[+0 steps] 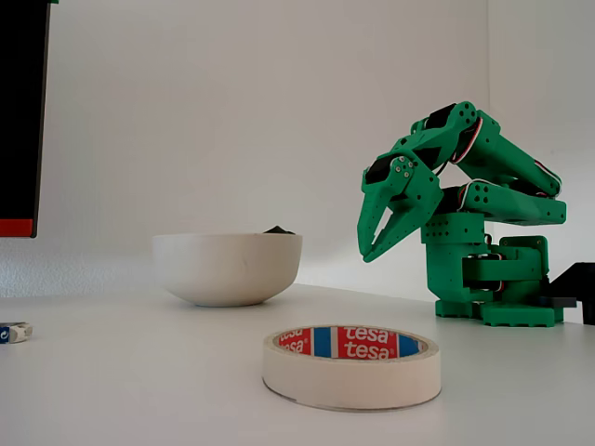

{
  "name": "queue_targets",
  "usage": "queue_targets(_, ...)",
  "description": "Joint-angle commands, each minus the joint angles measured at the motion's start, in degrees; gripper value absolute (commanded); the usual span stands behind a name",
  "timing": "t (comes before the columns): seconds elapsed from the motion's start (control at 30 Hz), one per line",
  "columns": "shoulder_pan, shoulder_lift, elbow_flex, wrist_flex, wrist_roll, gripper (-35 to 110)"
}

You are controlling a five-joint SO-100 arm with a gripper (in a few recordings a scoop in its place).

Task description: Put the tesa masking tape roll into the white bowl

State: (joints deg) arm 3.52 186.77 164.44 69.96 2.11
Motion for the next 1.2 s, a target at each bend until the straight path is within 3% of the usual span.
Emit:
queue_targets(0.0,0.88,-28.74,-16.44,-6.94,-0.26,-8)
queue_targets(0.2,-8.70,-50.89,-26.19,-17.40,0.18,-8)
queue_targets(0.4,-19.34,-71.72,-43.59,-11.43,4.48,-7)
queue_targets(0.53,-23.47,-73.65,-44.30,-14.33,6.24,12)
queue_targets(1.17,-24.87,-76.82,-44.21,-17.05,8.96,14)
